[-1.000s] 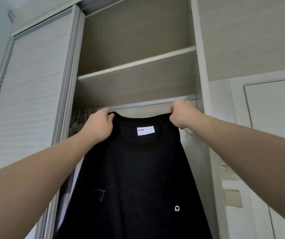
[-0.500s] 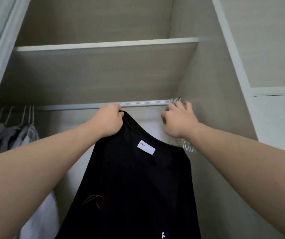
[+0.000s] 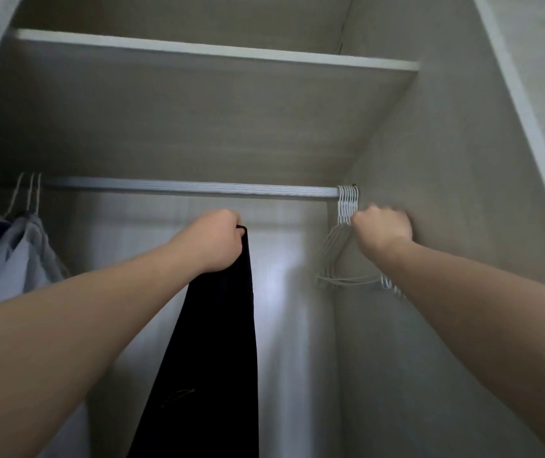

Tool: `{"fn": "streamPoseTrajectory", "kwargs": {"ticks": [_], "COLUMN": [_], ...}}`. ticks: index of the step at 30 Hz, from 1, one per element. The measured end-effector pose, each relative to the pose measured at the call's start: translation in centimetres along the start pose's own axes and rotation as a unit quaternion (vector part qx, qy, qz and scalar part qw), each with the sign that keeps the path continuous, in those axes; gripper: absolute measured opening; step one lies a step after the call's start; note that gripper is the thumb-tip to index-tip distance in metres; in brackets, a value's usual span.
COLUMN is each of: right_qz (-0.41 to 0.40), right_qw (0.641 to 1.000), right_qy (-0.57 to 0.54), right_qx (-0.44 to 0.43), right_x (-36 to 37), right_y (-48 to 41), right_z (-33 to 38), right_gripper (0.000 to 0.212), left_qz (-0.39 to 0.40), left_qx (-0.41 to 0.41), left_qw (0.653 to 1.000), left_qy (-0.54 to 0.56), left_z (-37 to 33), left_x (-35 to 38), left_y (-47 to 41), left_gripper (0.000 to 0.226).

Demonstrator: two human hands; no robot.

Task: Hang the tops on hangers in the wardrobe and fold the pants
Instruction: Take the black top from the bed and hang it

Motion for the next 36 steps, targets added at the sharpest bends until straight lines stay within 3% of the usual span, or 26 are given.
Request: {"fn": "streamPoseTrajectory", "kwargs": {"ticks": [12,19,27,29,32,36], "right_qz": [-0.064,-0.092,-0.153,-0.141,-0.107,-0.078], "right_qw": [0.990,0.915,0.774,0.697,0.555,0.438], "right_qy": [-0.116,-0.383,-0.603,-0.688,-0.805,-0.869], "right_qx": [0.054,0.088,0.118,0.143,0.181,0.215], "right_x": [-2.0,-7.0,-12.8,-13.8,-15.1,-16.5], "right_y": [-0.5,4.8,17.2,21.0,27.1,35.1], "right_z": [-0.7,-1.2,-6.2,-7.8,-10.1,-13.4], "right_gripper": [0.031,0.024,0.020,0.020,0.017,0.023], "left_qz": [-0.001,-0.045,-0.079,-0.074,-0.070,-0.041], "left_qx": [-0.024,-0.029,-0.042,-0.051,-0.067,-0.092], "left_qw": [0.999,0.998,0.996,0.996,0.995,0.994], "left_qy": [0.022,0.039,0.010,-0.010,-0.029,-0.044], "left_z": [0.3,-3.9,-10.6,-12.2,-14.3,-16.5], "left_x": [0.6,-2.6,-9.1,-10.6,-12.3,-13.3], "left_y": [1.1,4.2,13.8,17.0,21.9,27.9], "left_gripper": [0.026,0.021,0.023,0.024,0.024,0.023]}}
Point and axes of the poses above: each hand's wrist, its own y-axis away from the middle knuckle, its own x-axis out of the palm, z = x × y, the point moved 1 cm from there along -y, towards the middle knuckle, and after that the axes turned 13 degrees about -x, right-handed, at the moved point
